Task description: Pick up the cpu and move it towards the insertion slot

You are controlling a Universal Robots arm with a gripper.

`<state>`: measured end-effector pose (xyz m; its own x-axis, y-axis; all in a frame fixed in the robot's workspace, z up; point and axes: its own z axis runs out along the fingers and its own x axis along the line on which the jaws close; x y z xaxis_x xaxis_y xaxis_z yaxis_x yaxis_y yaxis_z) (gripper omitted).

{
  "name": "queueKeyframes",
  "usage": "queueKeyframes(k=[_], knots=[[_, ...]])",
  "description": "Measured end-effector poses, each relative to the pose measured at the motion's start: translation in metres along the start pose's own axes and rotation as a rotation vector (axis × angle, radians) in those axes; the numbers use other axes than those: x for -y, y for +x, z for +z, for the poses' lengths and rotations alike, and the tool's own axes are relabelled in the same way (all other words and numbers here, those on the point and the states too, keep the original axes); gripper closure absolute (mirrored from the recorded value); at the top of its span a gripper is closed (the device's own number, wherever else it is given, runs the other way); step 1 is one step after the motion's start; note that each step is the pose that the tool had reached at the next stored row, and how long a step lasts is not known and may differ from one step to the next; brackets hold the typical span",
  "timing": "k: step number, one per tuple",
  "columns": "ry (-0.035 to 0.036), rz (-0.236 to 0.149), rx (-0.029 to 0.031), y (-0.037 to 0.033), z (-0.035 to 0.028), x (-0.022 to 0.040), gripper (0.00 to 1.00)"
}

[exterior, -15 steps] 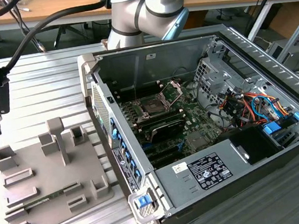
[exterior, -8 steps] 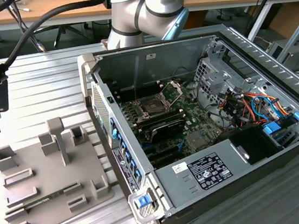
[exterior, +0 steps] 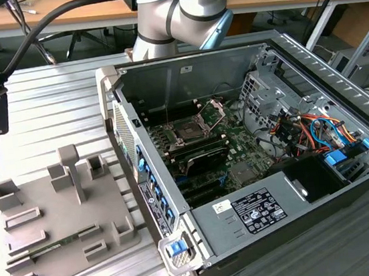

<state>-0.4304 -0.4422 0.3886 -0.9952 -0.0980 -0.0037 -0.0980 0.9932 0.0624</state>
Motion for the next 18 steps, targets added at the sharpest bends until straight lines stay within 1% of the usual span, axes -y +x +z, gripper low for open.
queueKeyframes(k=[10,12,18], knots=[[-0.0001,0.0,0.0001,0.0,-0.0083,-0.0005,0.45],[0.0,0.0,0.0001,0.0,-0.011,-0.0007,0.45],[0.0,0.0,0.0001,-0.0001,-0.0117,-0.0007,0.45]])
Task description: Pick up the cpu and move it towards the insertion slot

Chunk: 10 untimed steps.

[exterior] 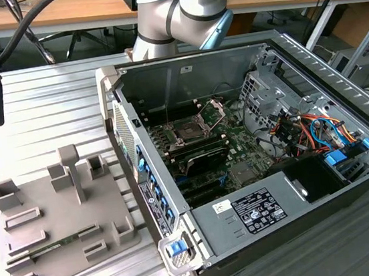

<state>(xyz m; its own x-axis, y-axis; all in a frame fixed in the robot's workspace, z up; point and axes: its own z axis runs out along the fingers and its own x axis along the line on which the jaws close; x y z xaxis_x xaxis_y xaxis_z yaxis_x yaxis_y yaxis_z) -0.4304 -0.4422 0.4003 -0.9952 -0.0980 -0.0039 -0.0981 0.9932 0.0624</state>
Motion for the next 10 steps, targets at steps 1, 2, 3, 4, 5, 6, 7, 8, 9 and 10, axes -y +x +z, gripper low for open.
queueKeyframes(k=[1,2,3,4,5,6,7,8,9,10], knots=[[0.0,0.0,-0.0001,0.0,-0.0001,0.0,0.45],[0.0001,0.0,-0.0003,-0.0003,-0.0002,0.0,0.45],[0.0001,0.0,-0.0003,-0.0005,-0.0002,0.0,0.45],[0.0,0.0,-0.0001,-0.001,-0.0001,0.0001,0.45],[0.0,0.0,0.0,-0.0014,0.0,0.0001,0.45],[0.0,0.0,0.0,-0.002,0.0,0.0002,0.45],[0.0001,0.0,-0.0001,-0.0025,-0.0001,0.0003,0.45],[0.0,0.0,-0.0001,-0.0029,-0.0001,0.0003,0.45],[0.0,0.0,0.0,-0.0034,0.0,0.0003,0.45],[0.0,0.0,-0.0001,-0.0039,-0.0001,0.0004,0.45]])
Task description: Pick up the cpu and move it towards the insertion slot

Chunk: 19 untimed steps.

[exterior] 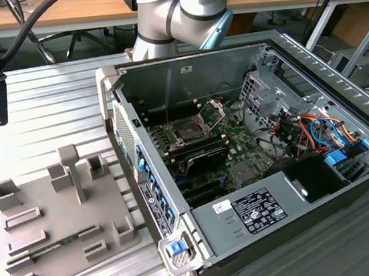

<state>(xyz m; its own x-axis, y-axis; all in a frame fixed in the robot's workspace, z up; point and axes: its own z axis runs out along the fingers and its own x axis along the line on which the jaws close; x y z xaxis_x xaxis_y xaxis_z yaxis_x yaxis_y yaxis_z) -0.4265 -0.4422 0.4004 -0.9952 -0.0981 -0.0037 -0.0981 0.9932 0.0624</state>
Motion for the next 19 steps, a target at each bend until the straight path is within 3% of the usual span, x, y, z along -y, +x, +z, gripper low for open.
queueKeyframes(k=[19], knots=[[0.0,0.0,0.0001,-0.0157,0.0,0.0016,0.45]])
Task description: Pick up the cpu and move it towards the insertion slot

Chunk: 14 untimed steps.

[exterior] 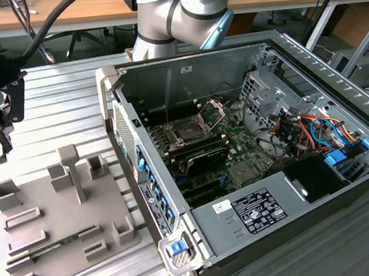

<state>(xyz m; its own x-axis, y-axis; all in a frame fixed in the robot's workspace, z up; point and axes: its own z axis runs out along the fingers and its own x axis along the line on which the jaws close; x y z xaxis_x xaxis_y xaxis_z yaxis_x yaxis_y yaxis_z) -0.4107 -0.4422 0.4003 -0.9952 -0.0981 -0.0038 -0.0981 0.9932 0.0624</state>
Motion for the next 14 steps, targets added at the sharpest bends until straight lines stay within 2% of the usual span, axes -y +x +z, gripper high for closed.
queueKeyframes(k=[14], knots=[[0.0,0.0,0.0,-0.0124,-0.0001,0.0012,0.45]])
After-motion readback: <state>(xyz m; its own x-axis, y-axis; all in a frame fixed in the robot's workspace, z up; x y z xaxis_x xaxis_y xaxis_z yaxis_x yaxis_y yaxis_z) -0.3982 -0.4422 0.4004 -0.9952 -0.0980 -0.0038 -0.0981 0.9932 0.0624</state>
